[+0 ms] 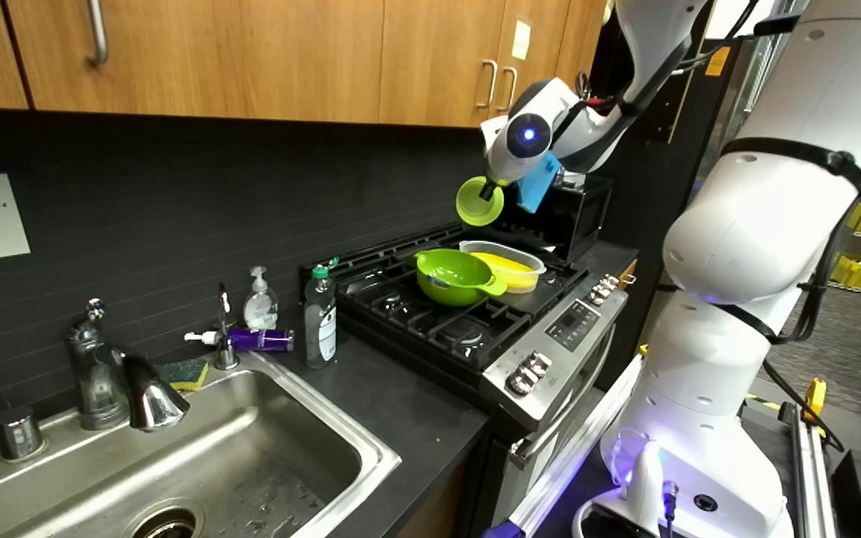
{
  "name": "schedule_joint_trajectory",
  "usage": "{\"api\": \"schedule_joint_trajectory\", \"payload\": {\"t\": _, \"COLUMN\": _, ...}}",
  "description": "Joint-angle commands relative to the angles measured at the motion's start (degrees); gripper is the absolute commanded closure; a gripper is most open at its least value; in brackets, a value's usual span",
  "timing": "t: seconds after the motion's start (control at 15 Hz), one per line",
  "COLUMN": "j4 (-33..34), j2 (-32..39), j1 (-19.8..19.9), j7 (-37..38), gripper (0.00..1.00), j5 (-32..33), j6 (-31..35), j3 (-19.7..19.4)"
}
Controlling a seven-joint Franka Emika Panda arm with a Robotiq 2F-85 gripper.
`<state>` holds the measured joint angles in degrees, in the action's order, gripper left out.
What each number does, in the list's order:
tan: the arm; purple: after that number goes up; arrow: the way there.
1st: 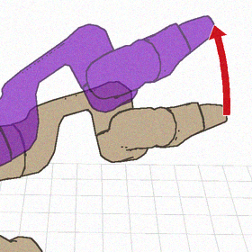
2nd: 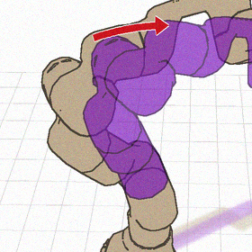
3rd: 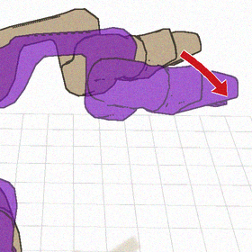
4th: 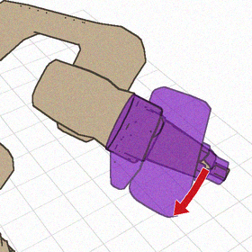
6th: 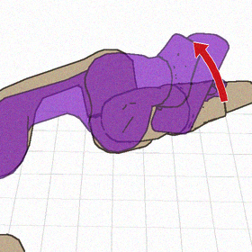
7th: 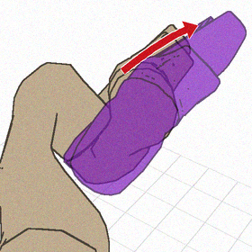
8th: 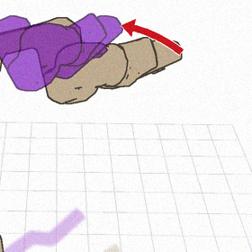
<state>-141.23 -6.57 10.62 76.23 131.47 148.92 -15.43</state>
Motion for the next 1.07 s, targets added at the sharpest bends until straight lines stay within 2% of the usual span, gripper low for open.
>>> {"api": "schedule_joint_trajectory", "payload": {"t": 0.0, "j4": 3.78, "j2": 2.15, "j1": 1.95, "j7": -6.18, "gripper": 0.99, "j5": -4.92, "j6": 7.39, "j3": -2.36}}
{"api": "schedule_joint_trajectory", "payload": {"t": 0.33, "j4": 8.28, "j2": 6.16, "j1": 4.66, "j7": -12.43, "gripper": 0.99, "j5": -12.59, "j6": 17.59, "j3": -5.59}}
{"api": "schedule_joint_trajectory", "payload": {"t": 0.6, "j4": 11.57, "j2": 11.72, "j1": 6.69, "j7": -24.11, "gripper": 0.99, "j5": -25.86, "j6": 25.57, "j3": -7.77}}
{"api": "schedule_joint_trajectory", "payload": {"t": 1.0, "j4": 11.72, "j2": 17.82, "j1": 8.46, "j7": -43.40, "gripper": 0.99, "j5": -49.63, "j6": 24.28, "j3": -8.65}}
